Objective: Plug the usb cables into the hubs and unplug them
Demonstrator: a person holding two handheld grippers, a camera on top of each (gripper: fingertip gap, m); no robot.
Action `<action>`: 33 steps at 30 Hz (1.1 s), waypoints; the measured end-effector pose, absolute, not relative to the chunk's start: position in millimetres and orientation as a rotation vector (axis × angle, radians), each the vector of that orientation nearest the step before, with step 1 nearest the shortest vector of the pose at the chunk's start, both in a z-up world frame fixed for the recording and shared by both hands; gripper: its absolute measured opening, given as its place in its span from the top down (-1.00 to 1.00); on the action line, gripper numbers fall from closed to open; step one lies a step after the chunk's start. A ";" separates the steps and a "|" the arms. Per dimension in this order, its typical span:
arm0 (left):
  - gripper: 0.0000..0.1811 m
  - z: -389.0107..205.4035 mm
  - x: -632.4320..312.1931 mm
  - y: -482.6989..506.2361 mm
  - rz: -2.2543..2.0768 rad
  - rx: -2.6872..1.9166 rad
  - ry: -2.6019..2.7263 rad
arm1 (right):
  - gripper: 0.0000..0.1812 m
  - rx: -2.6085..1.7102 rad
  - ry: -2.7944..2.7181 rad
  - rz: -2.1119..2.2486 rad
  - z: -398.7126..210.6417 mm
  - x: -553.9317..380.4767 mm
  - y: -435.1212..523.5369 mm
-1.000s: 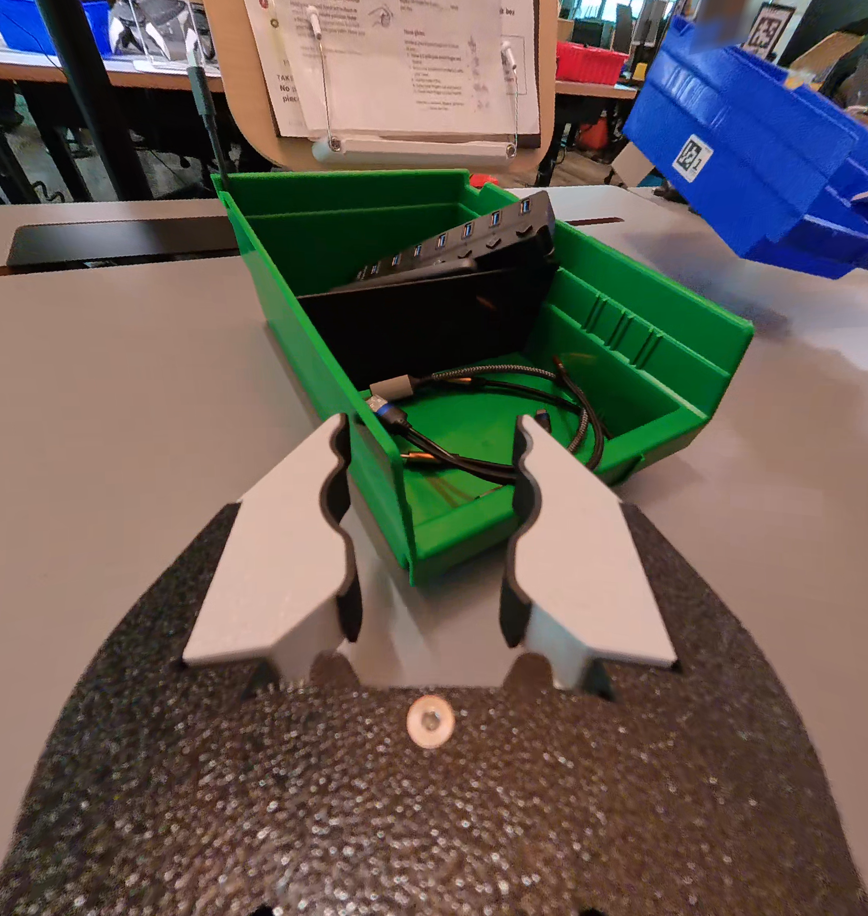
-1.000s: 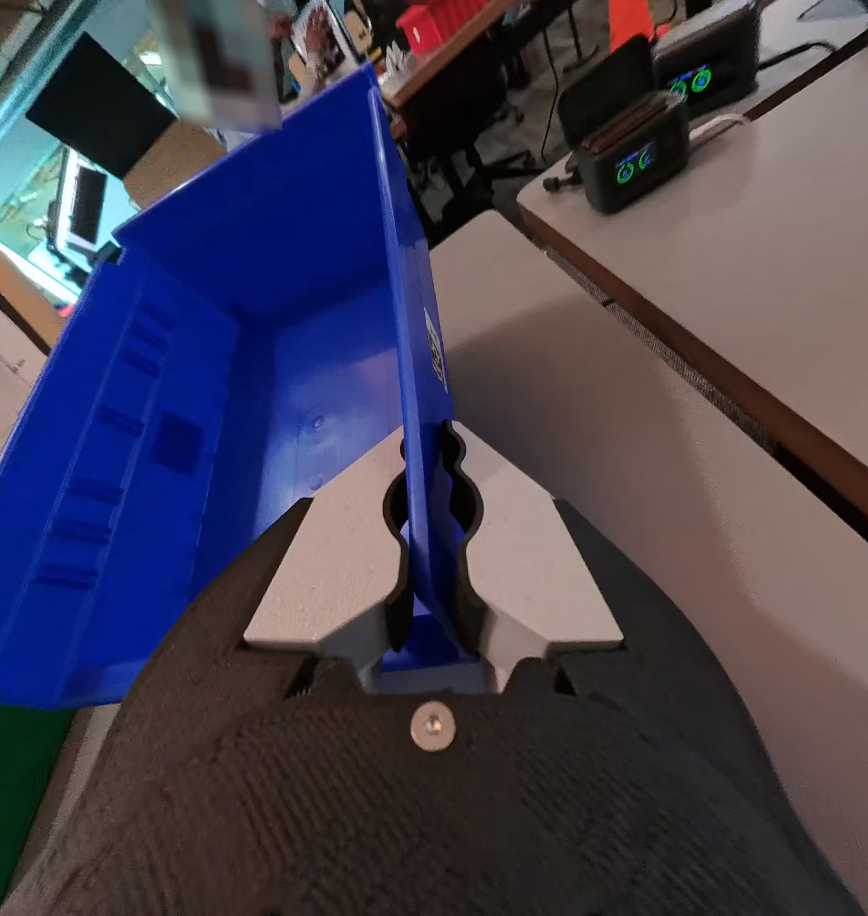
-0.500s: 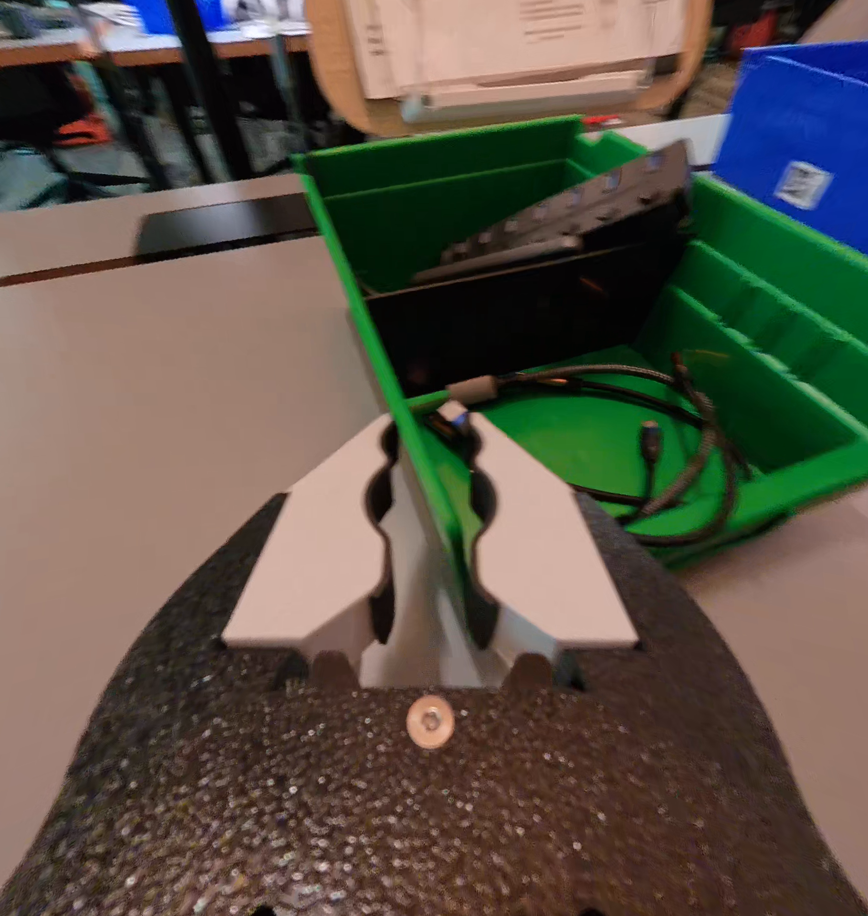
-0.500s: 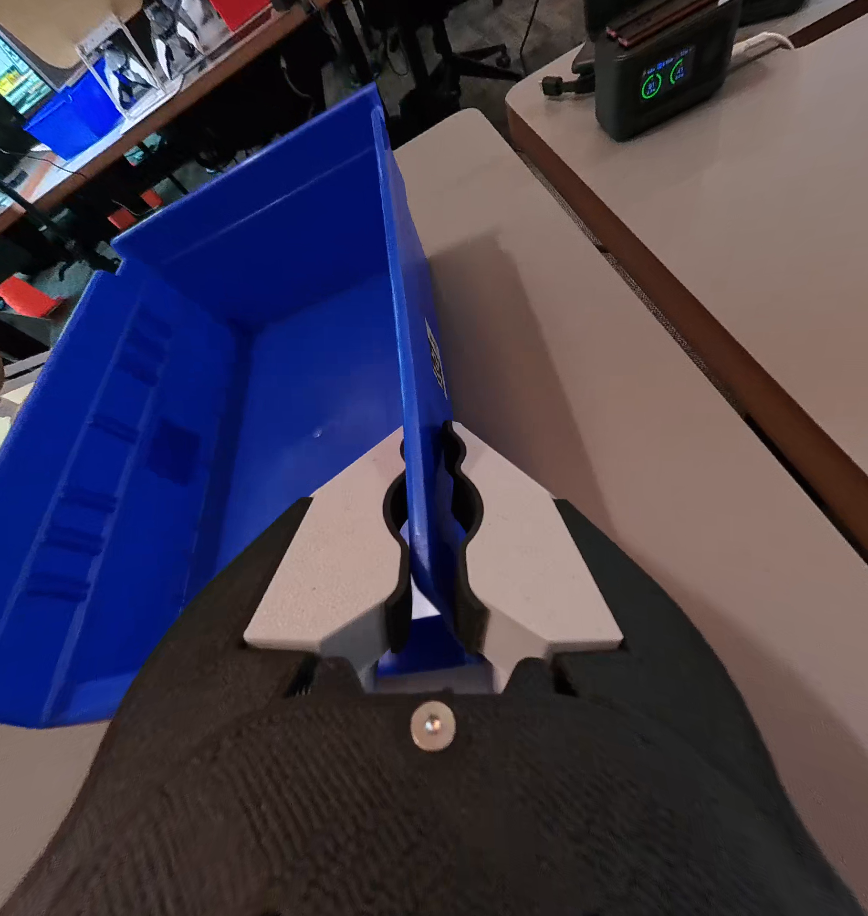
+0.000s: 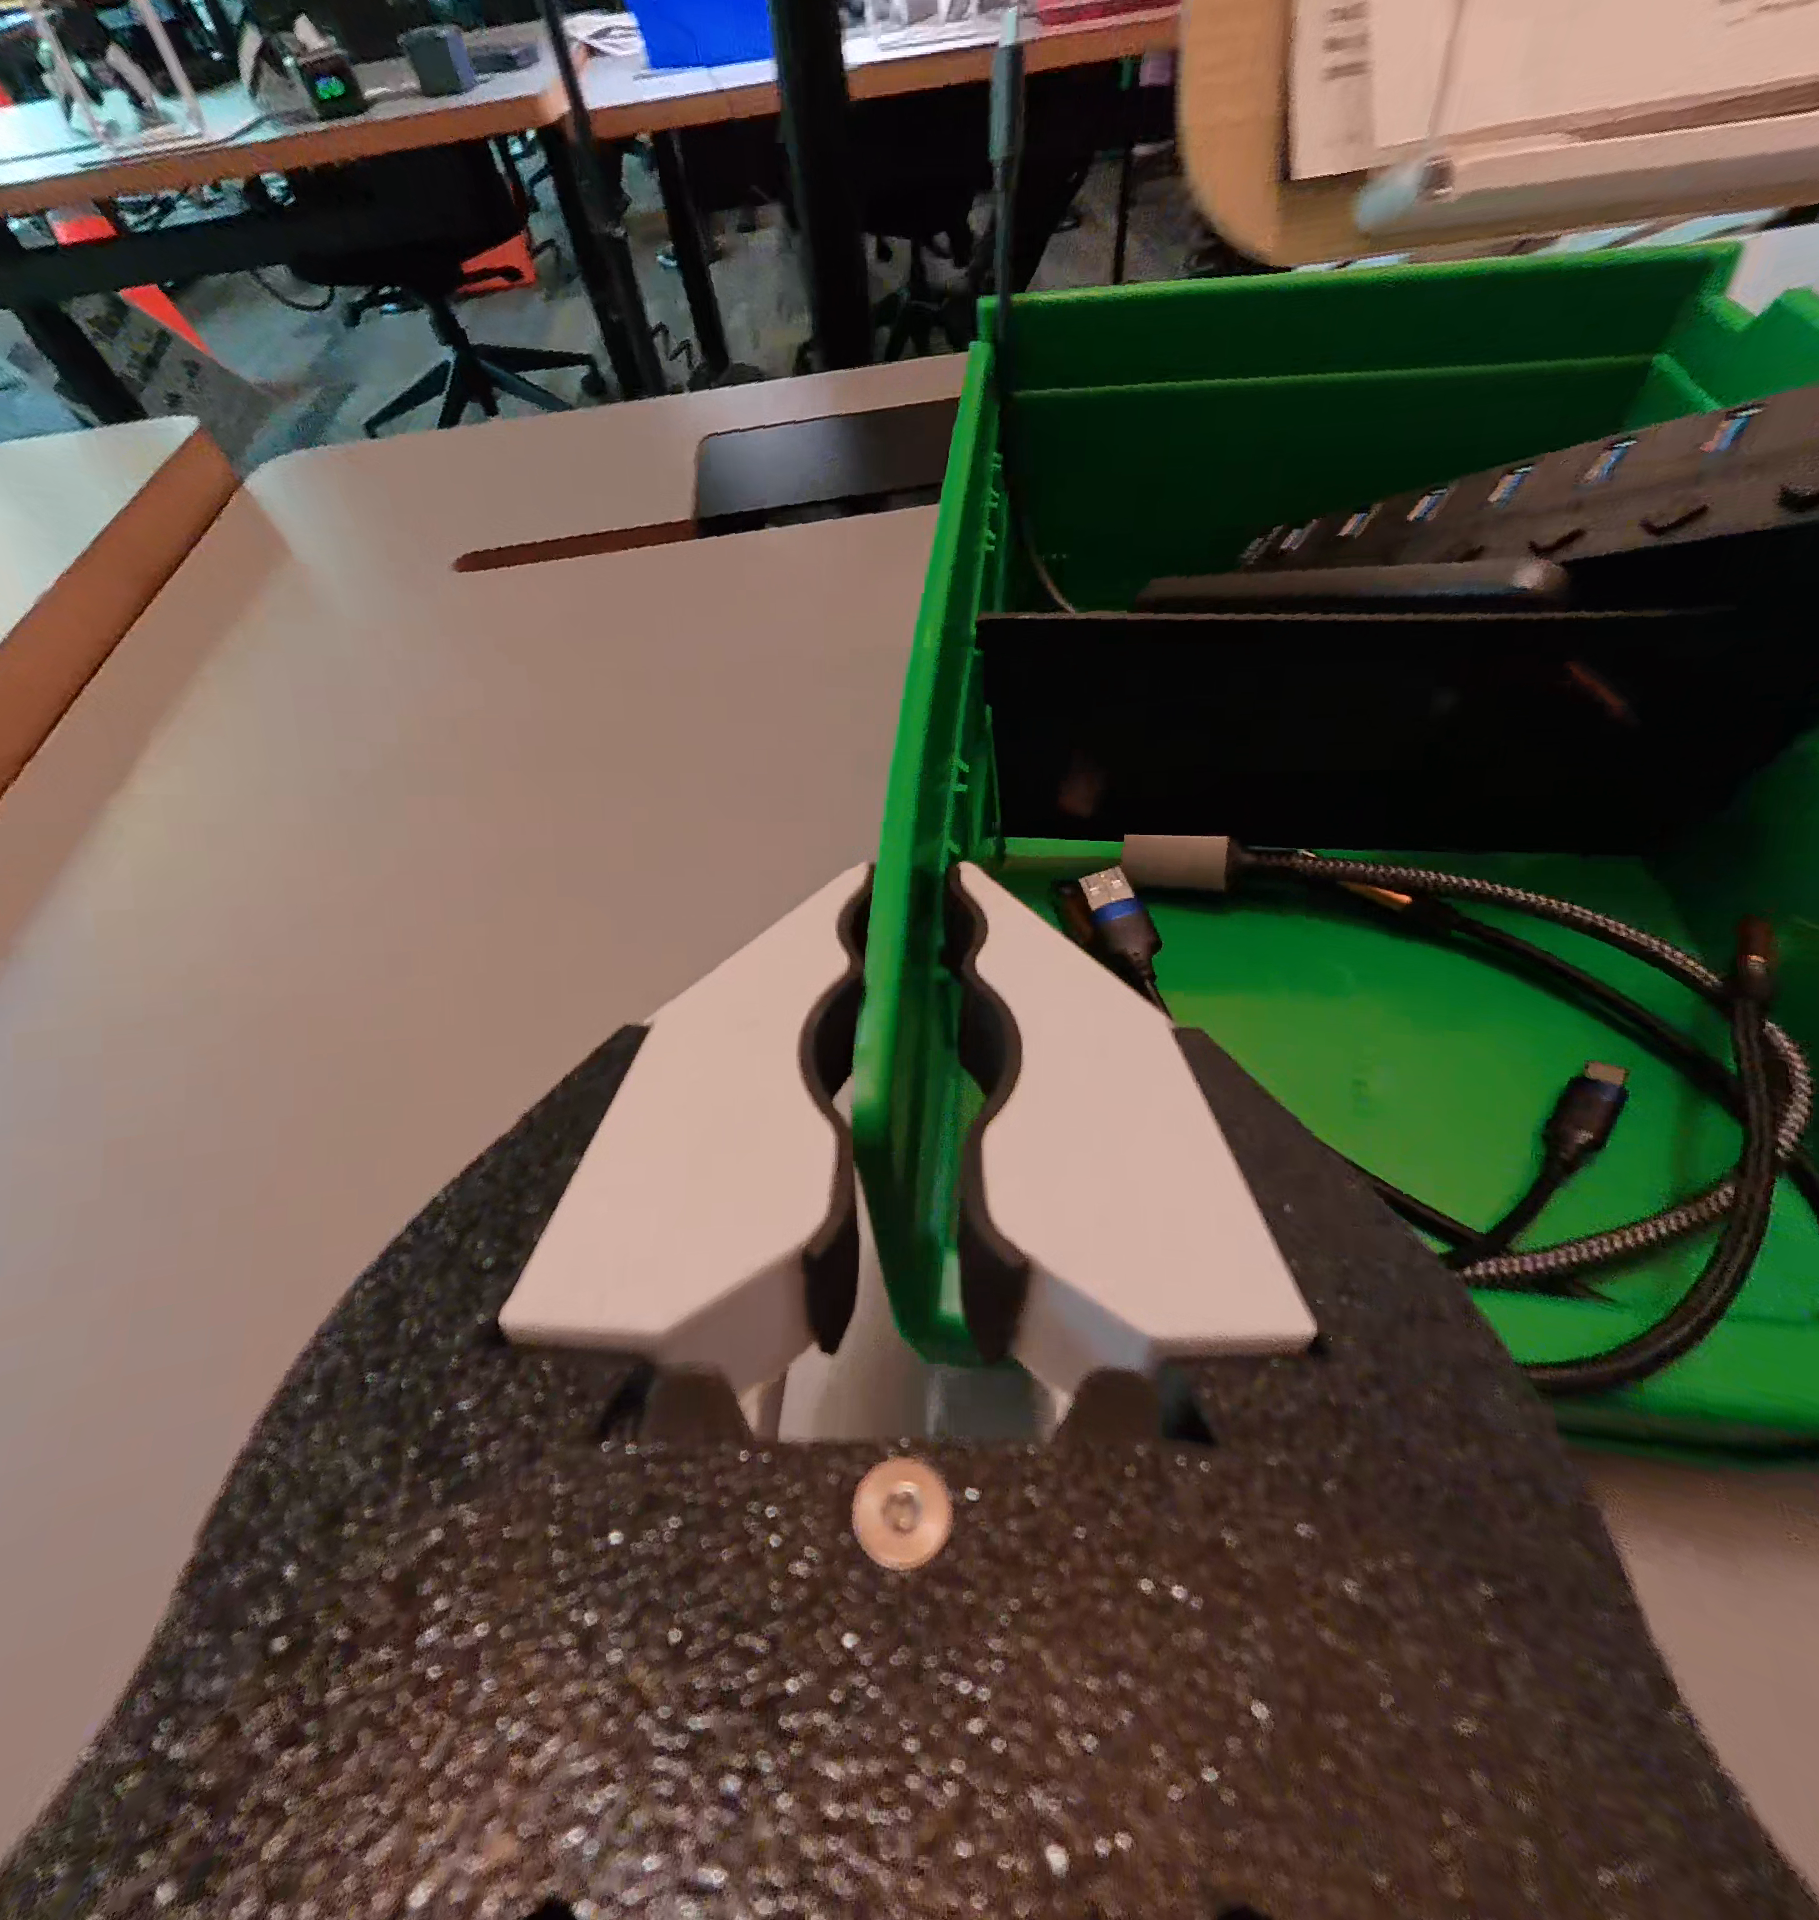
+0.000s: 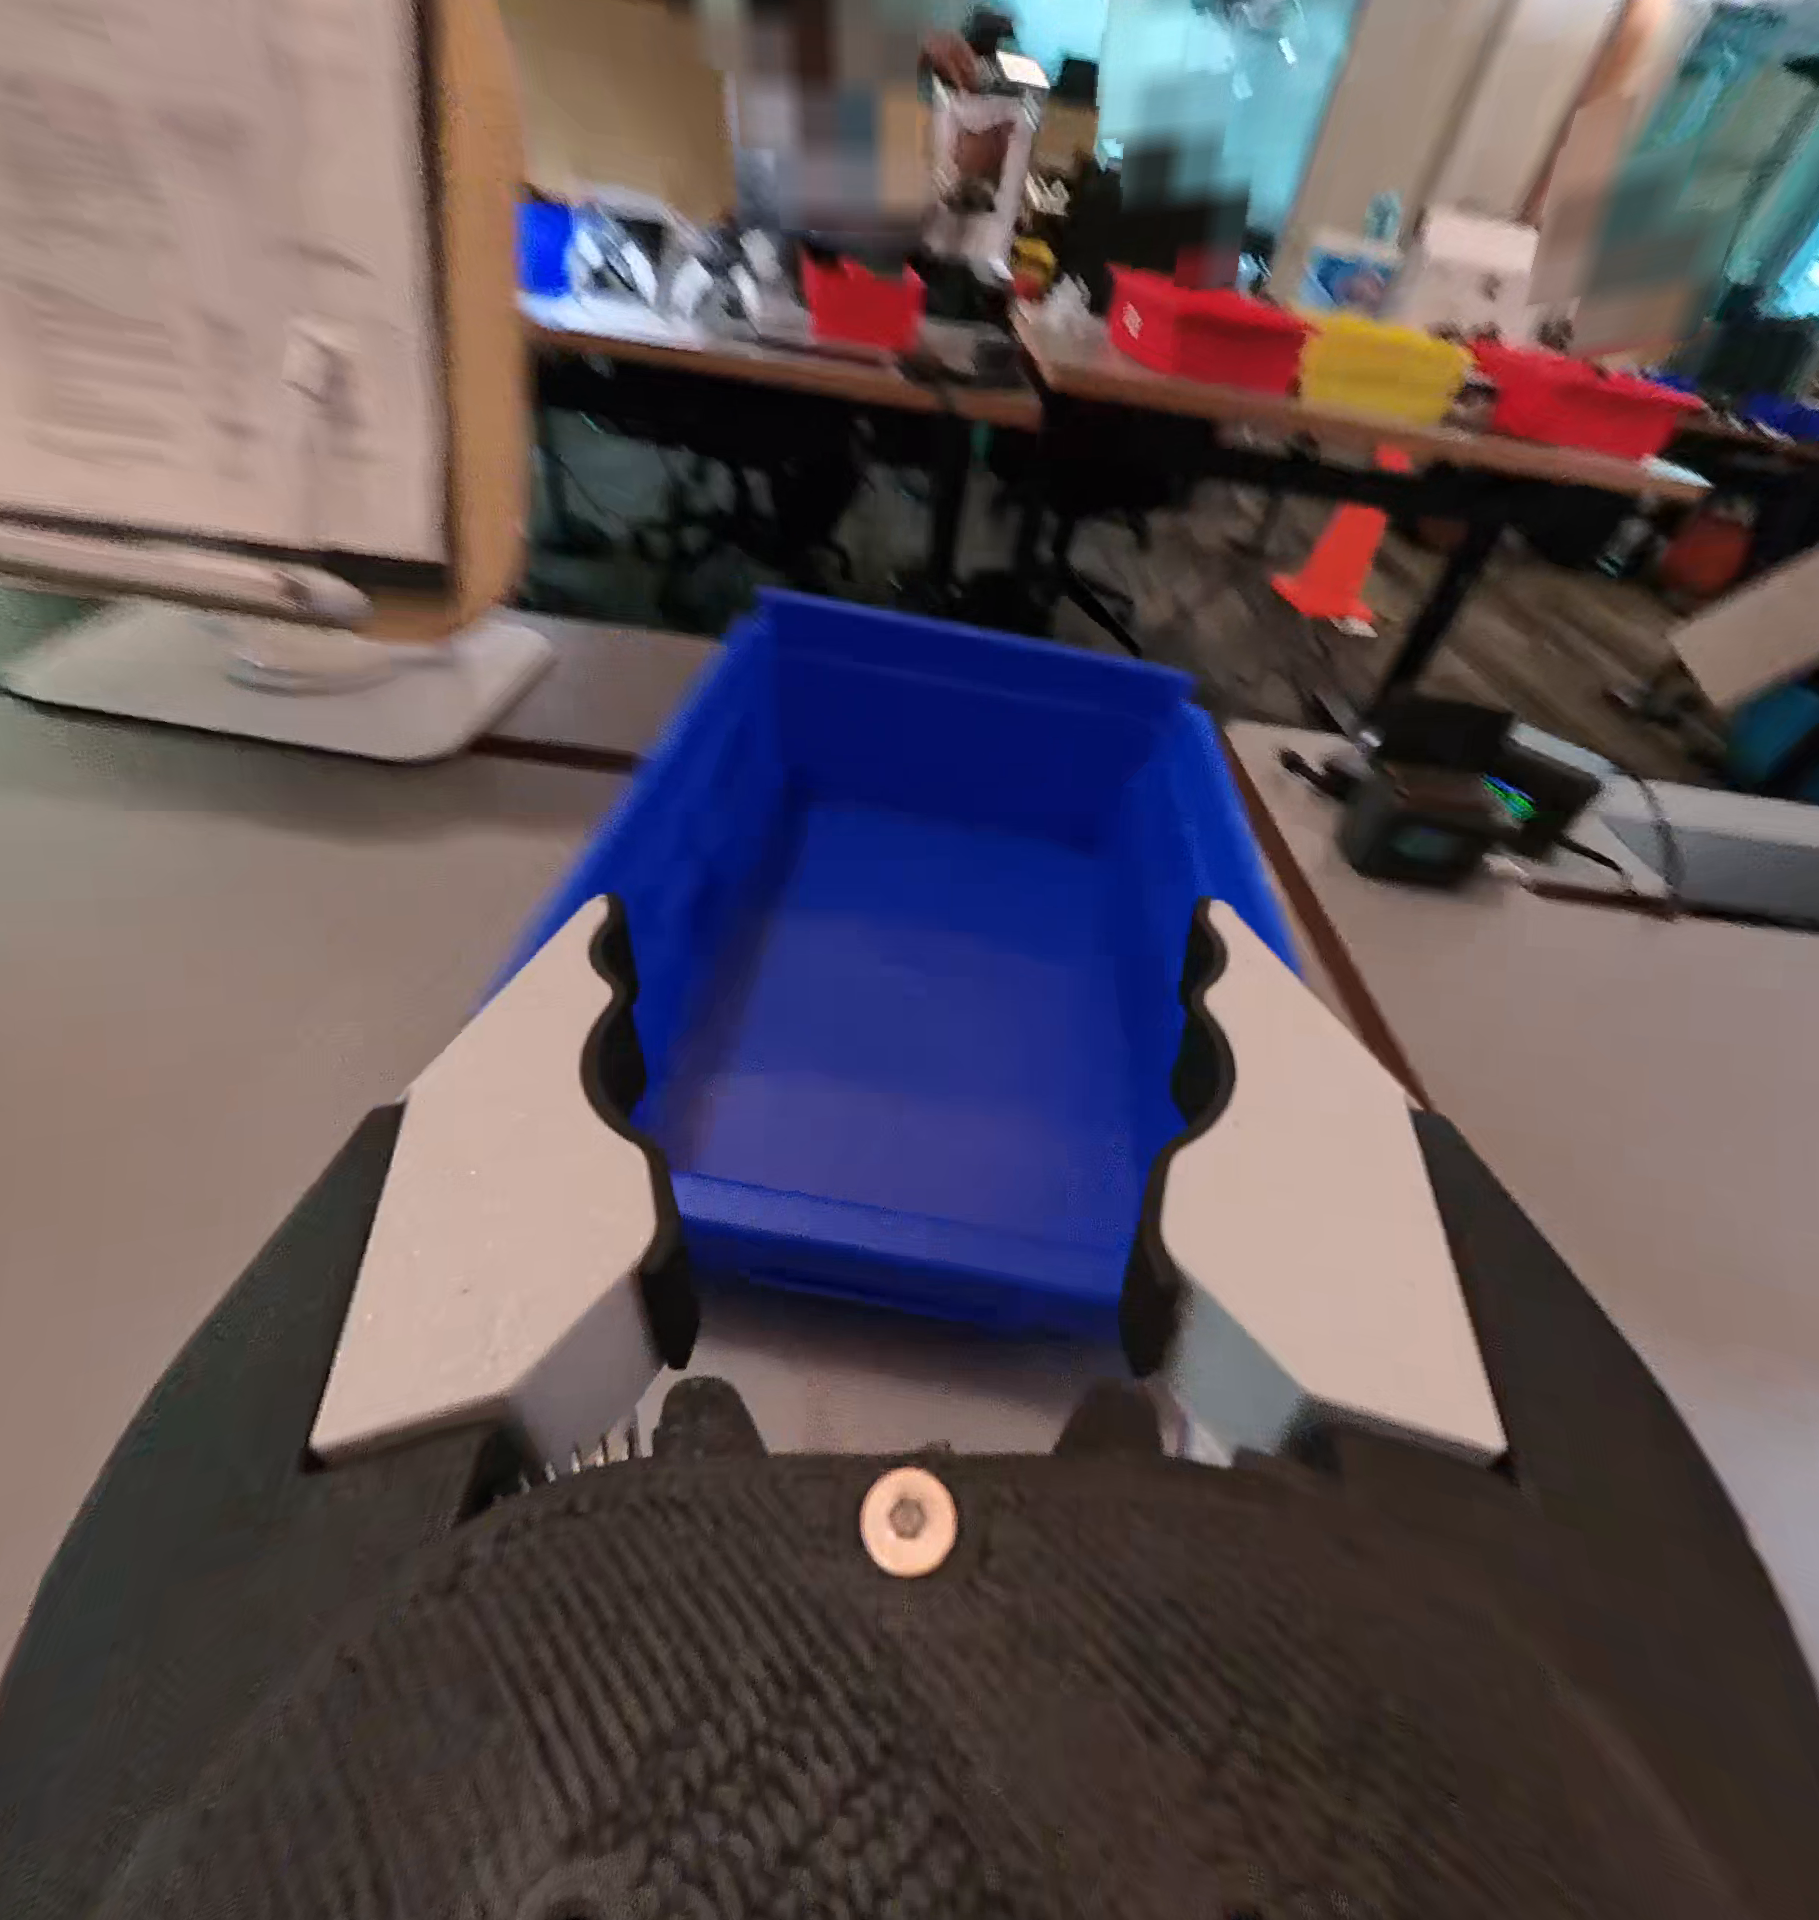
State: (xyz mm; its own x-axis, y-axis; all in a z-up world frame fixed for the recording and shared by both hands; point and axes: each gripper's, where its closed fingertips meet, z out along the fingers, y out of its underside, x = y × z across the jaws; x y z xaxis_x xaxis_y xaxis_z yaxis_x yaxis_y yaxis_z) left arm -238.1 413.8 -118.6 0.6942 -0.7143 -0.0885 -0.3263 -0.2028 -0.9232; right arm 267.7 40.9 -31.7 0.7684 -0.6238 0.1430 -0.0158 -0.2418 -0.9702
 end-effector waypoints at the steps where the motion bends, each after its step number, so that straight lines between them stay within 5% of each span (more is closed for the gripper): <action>1: 0.89 -118.7 -242.6 423.9 -0.430 -1.805 0.822 | -0.14 -1.694 0.468 -0.571 -24.7 250.3 53.2; 6: 0.85 -119.0 -261.4 469.6 -0.431 -1.849 0.756 | 0.04 -1.489 0.335 -0.444 -12.3 172.6 122.8; 17: 0.71 -99.4 -293.6 525.1 -0.371 -1.922 0.633 | 0.01 -1.550 0.122 -0.222 -69.1 99.4 202.4; 23: 0.50 -26.3 -205.4 452.9 -0.428 -1.655 1.043 | 0.03 -1.549 0.137 -0.272 -77.1 109.2 196.9; 33: 0.43 -85.5 -109.6 434.2 0.037 -1.490 1.711 | 0.06 -1.548 0.146 -0.269 -81.1 109.4 195.7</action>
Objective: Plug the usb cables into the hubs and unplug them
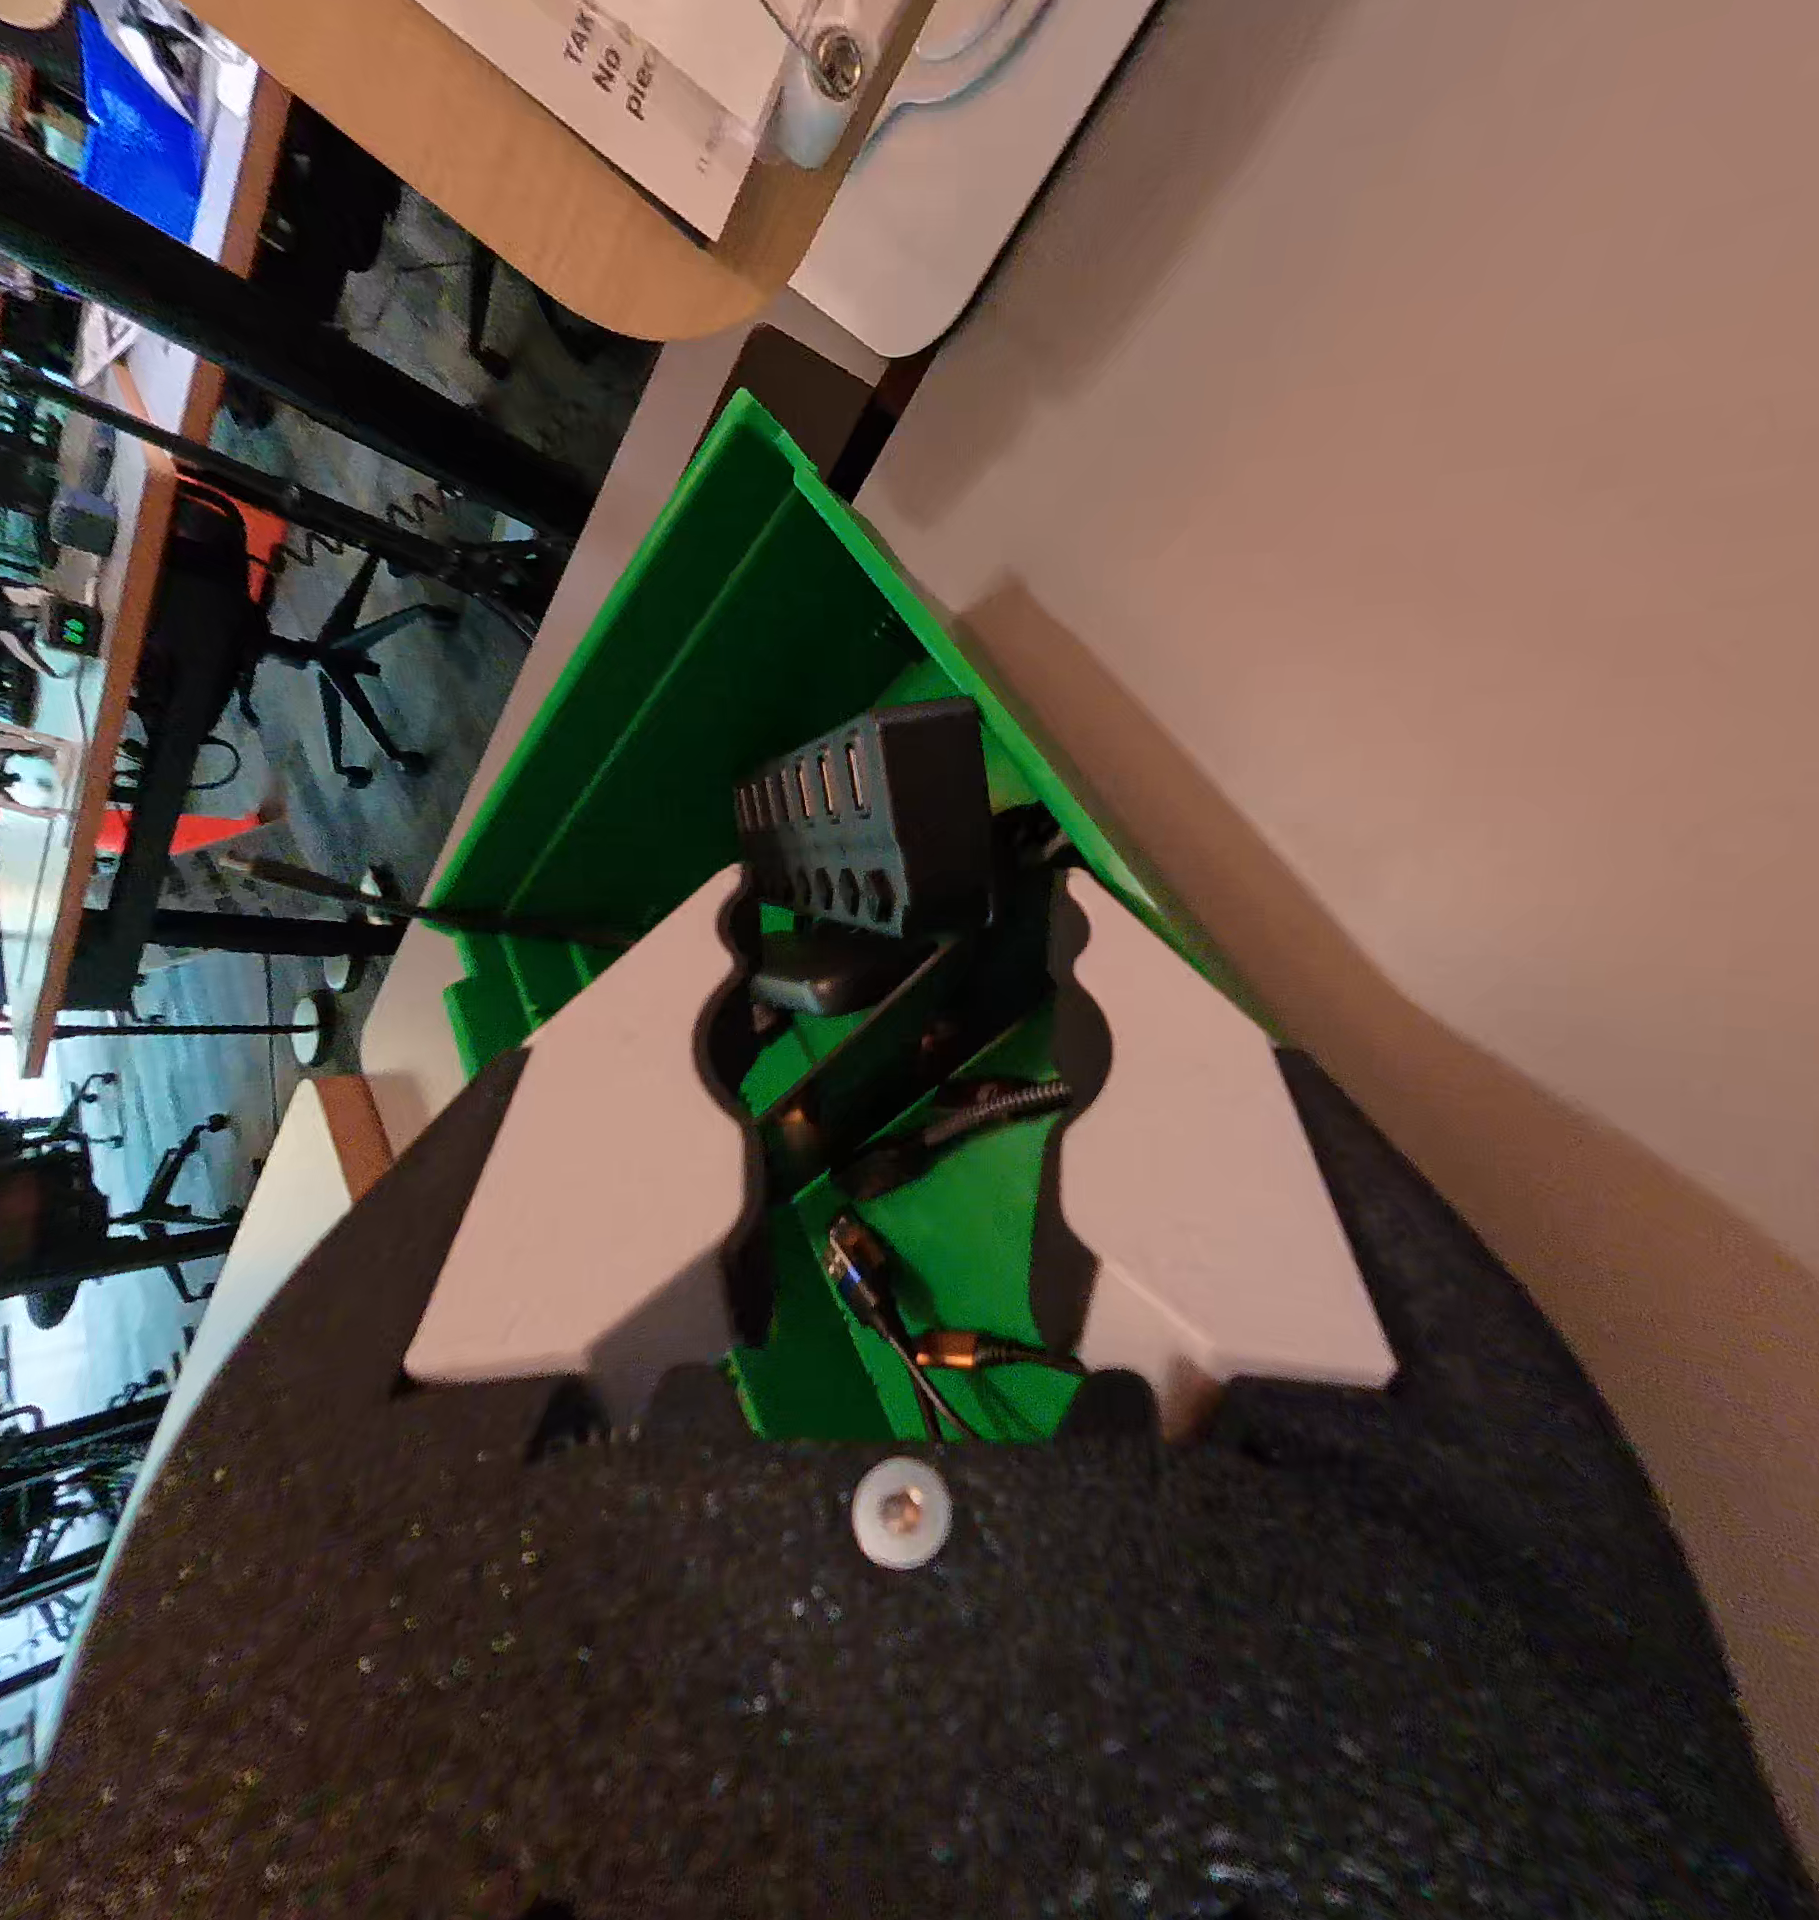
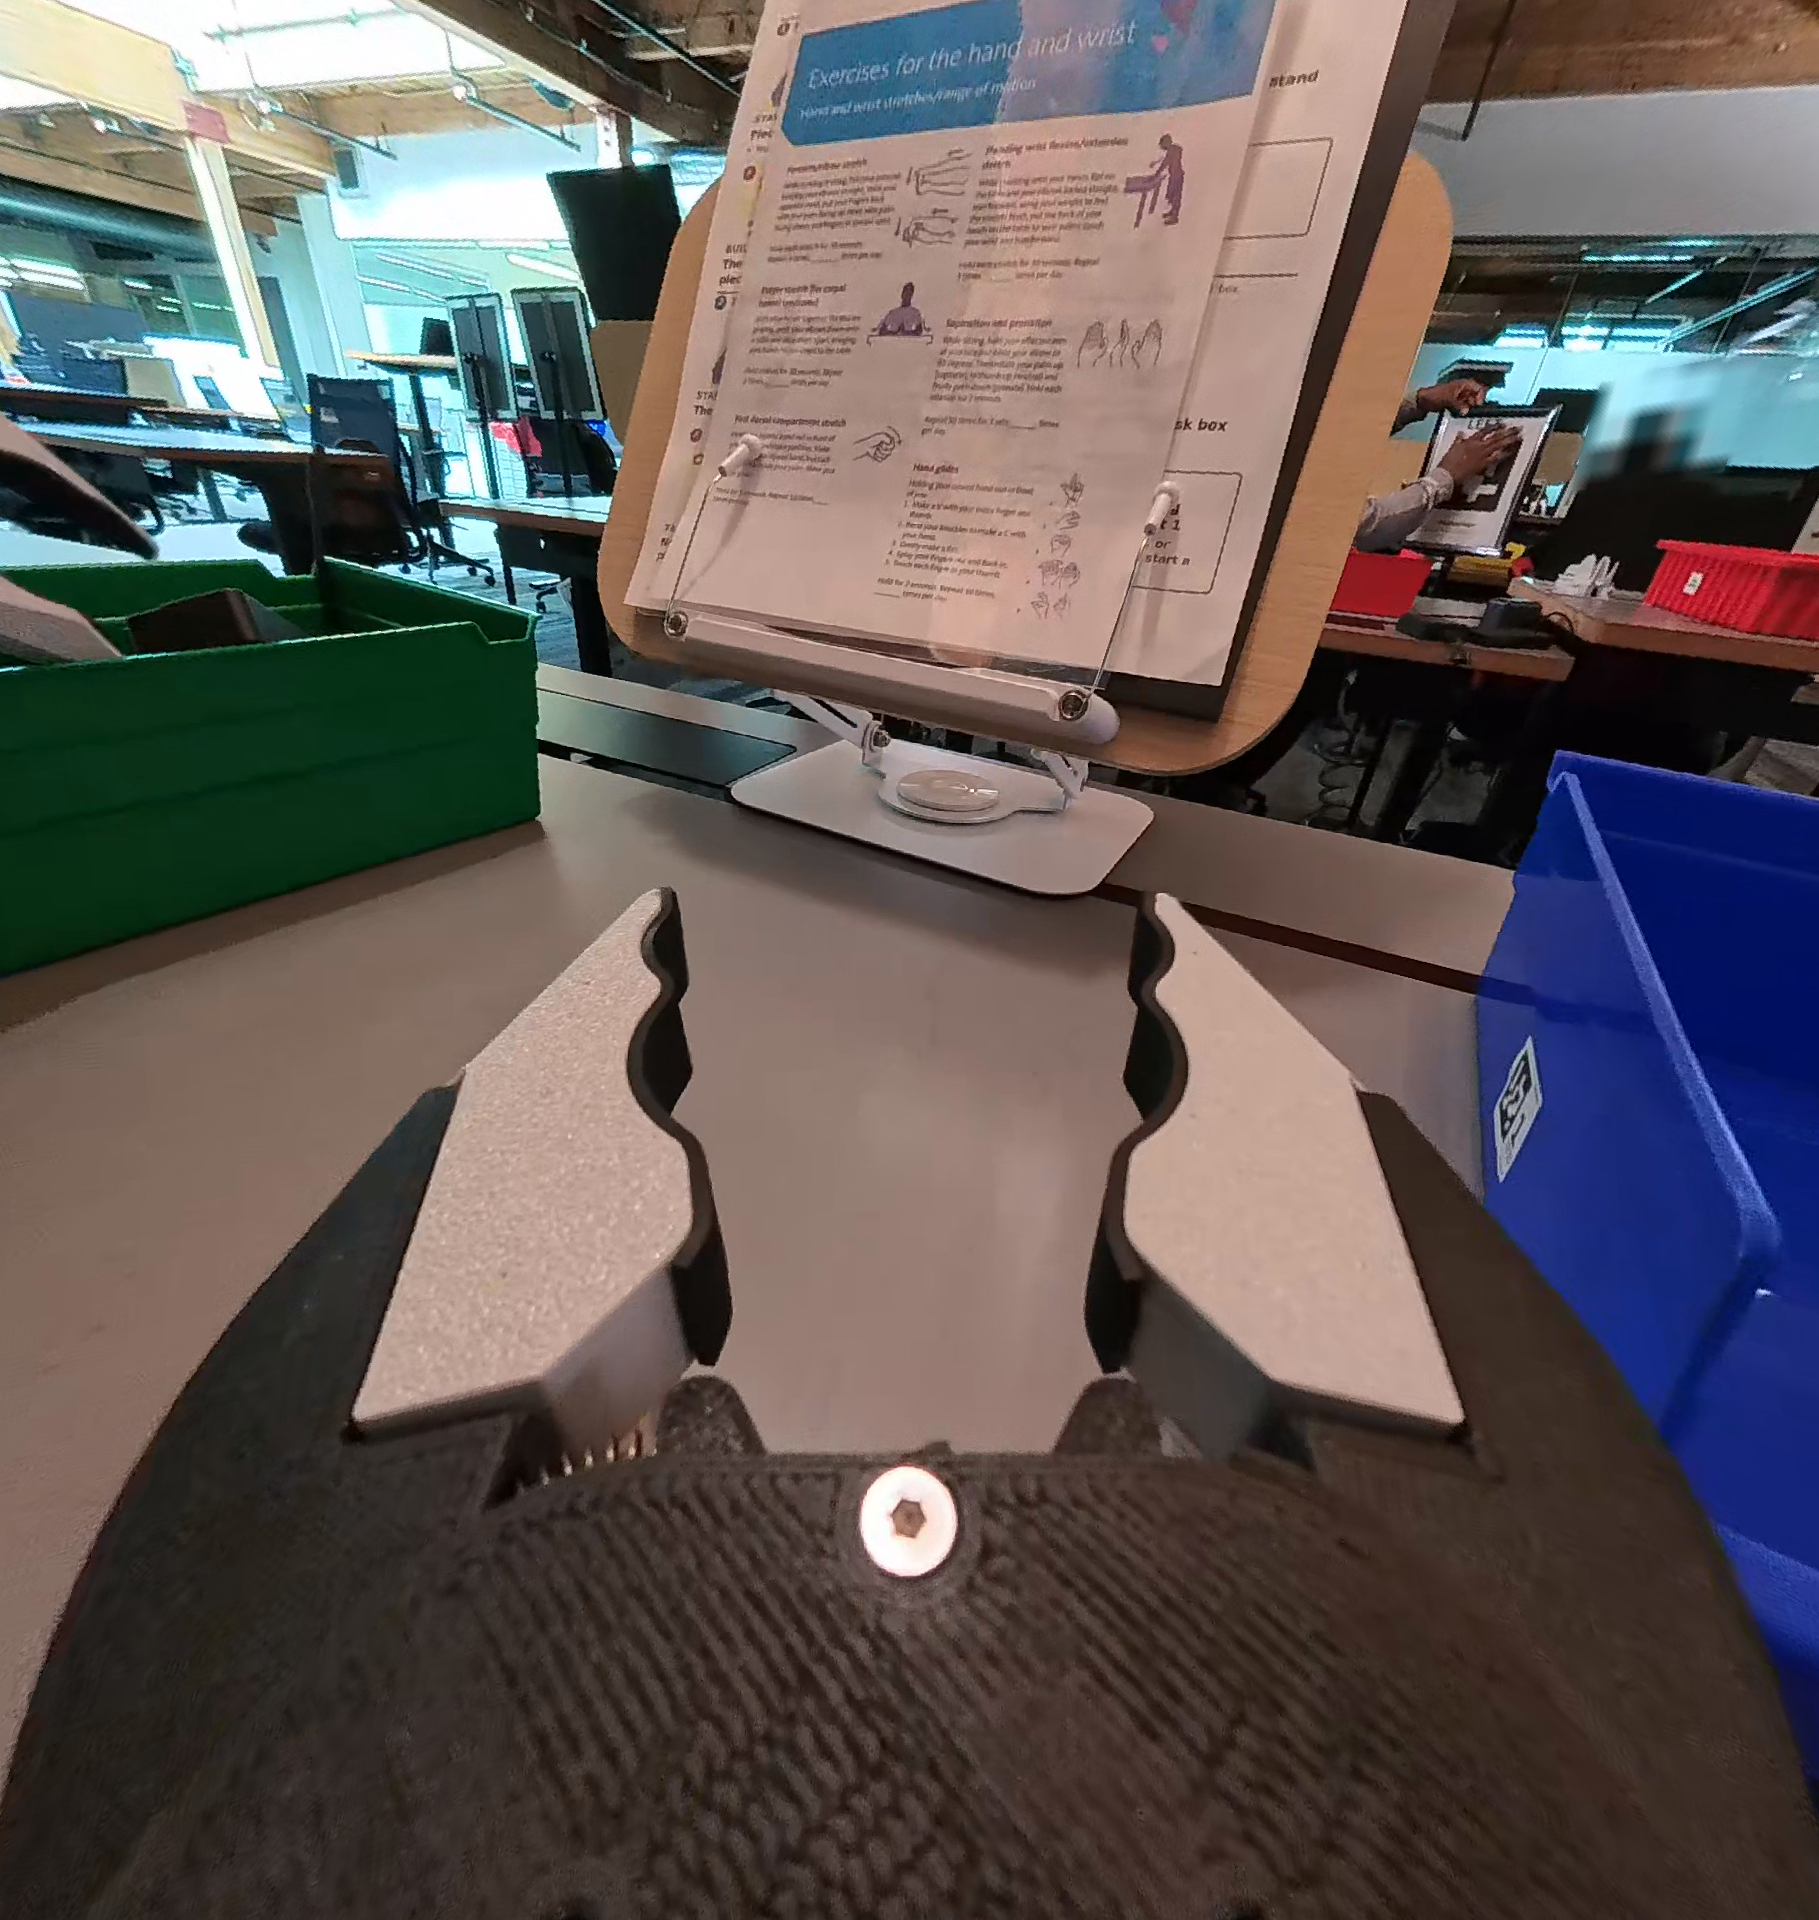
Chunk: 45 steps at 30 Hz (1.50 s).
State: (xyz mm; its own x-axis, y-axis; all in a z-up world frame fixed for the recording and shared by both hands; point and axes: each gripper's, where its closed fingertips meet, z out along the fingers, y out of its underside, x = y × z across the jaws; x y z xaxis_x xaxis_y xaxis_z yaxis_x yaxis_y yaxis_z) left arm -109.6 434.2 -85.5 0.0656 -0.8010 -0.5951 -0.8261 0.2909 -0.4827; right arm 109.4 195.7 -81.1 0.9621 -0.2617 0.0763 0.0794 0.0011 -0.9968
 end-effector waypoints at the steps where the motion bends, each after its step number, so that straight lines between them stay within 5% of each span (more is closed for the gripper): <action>1: 0.43 -89.2 -106.6 437.8 0.035 -1.502 1.707 | 0.06 -1.548 0.150 -0.267 -81.1 110.1 195.5; 15: 0.63 -83.9 -111.8 477.2 0.146 -1.553 1.464 | 0.07 -1.562 0.152 -0.205 -84.0 103.1 200.5; 16: 0.46 -95.1 -109.8 474.4 0.096 -1.606 1.506 | 0.07 -1.564 0.153 -0.199 -84.5 102.8 200.7; 18: 0.66 -103.2 -104.7 472.1 0.043 -1.632 1.538 | 0.08 -1.561 0.149 -0.201 -84.1 102.2 200.4; 27: 0.75 -98.2 -101.3 501.8 0.311 -1.487 1.486 | 0.09 -1.539 0.142 -0.102 -77.4 91.6 200.0; 40: 0.78 138.6 -115.3 402.0 -0.190 -1.064 1.091 | 0.14 -1.488 0.155 0.305 -74.2 58.7 206.5; 45: 0.78 183.5 -119.9 355.4 -0.275 -0.858 1.074 | 0.13 -1.453 0.180 0.460 -70.3 51.6 206.1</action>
